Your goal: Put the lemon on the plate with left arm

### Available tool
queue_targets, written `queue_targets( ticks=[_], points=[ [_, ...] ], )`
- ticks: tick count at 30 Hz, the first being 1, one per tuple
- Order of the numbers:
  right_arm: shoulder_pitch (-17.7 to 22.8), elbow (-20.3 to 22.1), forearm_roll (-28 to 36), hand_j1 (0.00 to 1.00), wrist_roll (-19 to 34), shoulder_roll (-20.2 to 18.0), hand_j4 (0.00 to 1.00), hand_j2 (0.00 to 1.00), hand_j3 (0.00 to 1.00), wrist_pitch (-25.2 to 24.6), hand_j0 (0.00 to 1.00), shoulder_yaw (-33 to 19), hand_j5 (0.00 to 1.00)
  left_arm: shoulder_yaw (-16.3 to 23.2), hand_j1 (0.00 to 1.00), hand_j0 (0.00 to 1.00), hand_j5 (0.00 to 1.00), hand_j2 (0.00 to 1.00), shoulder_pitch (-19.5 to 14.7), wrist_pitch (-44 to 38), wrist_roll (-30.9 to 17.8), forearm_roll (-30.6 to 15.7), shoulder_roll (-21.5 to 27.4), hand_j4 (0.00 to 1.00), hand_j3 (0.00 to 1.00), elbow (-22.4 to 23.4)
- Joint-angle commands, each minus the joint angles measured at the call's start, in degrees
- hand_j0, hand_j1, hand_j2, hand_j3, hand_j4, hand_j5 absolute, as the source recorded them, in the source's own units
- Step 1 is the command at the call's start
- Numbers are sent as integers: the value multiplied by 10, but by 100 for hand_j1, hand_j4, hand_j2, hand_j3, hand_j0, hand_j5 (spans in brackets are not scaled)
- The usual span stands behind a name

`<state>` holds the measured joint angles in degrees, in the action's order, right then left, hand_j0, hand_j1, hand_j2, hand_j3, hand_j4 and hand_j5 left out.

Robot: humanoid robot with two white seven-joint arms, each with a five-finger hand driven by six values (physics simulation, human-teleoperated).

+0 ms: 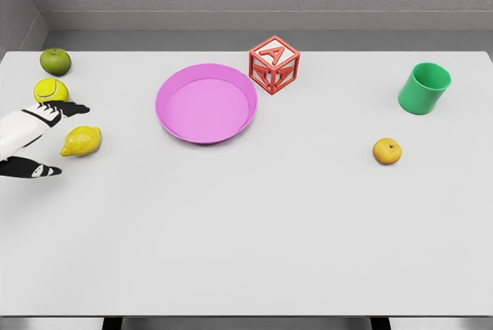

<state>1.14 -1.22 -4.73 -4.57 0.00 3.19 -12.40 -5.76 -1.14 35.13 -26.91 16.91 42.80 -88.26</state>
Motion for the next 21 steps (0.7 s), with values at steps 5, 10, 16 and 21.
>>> queue_targets(
  ticks=[5,10,16,21],
  points=[
    [0,0,0,100,1,0,100,100,100,0,100,-1,100,-2,100,100,100,100,1,-1,0,-4,0,100,100,-1],
    [0,0,0,100,1,0,100,100,100,0,100,1,100,-2,100,100,100,100,7,-1,-8,11,-1,100,100,1],
    [0,0,0,100,1,0,100,100,100,0,100,0,100,36,100,100,100,100,0,-1,-7,42,4,100,100,5],
    [0,0,0,100,1,0,100,100,100,0,100,1,100,37,100,100,100,100,-18,-1,-6,44,1,100,100,28]
  ],
)
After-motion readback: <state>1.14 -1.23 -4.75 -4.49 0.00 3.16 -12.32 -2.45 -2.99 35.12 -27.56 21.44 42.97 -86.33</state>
